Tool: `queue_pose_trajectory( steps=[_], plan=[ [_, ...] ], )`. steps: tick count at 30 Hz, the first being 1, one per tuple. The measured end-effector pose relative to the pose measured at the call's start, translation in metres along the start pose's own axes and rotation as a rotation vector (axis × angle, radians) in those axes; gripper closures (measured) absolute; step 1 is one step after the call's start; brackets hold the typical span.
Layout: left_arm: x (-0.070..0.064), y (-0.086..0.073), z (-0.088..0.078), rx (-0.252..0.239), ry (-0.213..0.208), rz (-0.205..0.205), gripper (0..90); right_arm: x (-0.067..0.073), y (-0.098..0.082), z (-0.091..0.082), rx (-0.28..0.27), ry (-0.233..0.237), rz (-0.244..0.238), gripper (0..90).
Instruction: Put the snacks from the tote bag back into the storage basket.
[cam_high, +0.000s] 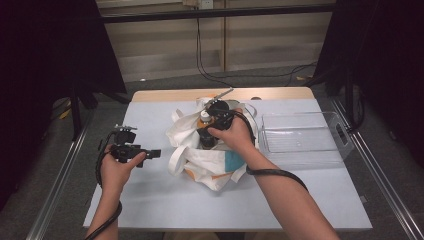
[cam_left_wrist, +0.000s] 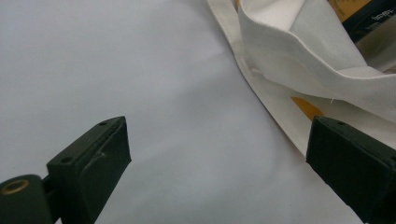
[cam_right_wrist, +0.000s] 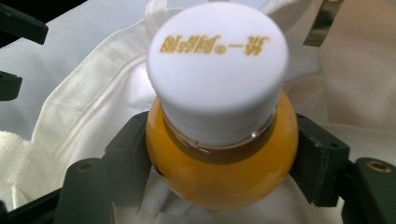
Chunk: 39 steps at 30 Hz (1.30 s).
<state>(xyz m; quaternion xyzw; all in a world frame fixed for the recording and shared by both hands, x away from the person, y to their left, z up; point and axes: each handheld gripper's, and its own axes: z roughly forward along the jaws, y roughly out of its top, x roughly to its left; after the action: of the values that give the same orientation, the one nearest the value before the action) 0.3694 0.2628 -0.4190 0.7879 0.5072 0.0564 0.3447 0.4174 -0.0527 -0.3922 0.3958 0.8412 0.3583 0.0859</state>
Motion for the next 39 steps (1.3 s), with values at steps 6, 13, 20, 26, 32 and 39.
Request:
queue_pose_trajectory(
  steps=[6, 13, 20, 26, 32, 39],
  plan=[
    [0.0, -0.001, 0.0, 0.007, 0.003, 0.006, 6.2, -0.002, 0.0, -0.004, -0.004, 0.004, 0.014, 30.1],
    [-0.004, 0.0, 0.003, 0.003, -0.003, -0.002, 6.3, -0.007, 0.005, -0.015, -0.003, 0.009, 0.024, 30.1],
    [-0.002, -0.001, 0.003, 0.016, 0.001, 0.007, 6.5, -0.009, 0.01, -0.024, 0.021, 0.004, 0.028, 30.1],
    [-0.001, -0.001, 0.001, 0.014, 0.001, 0.01, 6.7, -0.011, 0.016, -0.032, 0.051, -0.003, 0.026, 30.1],
    [-0.002, -0.001, 0.002, 0.007, 0.0, 0.002, 6.7, -0.01, 0.023, -0.039, 0.08, -0.005, 0.02, 30.2],
    [-0.002, 0.0, 0.001, 0.009, 0.001, 0.01, 6.7, -0.011, 0.028, -0.045, 0.123, -0.002, 0.028, 30.2]
  ],
)
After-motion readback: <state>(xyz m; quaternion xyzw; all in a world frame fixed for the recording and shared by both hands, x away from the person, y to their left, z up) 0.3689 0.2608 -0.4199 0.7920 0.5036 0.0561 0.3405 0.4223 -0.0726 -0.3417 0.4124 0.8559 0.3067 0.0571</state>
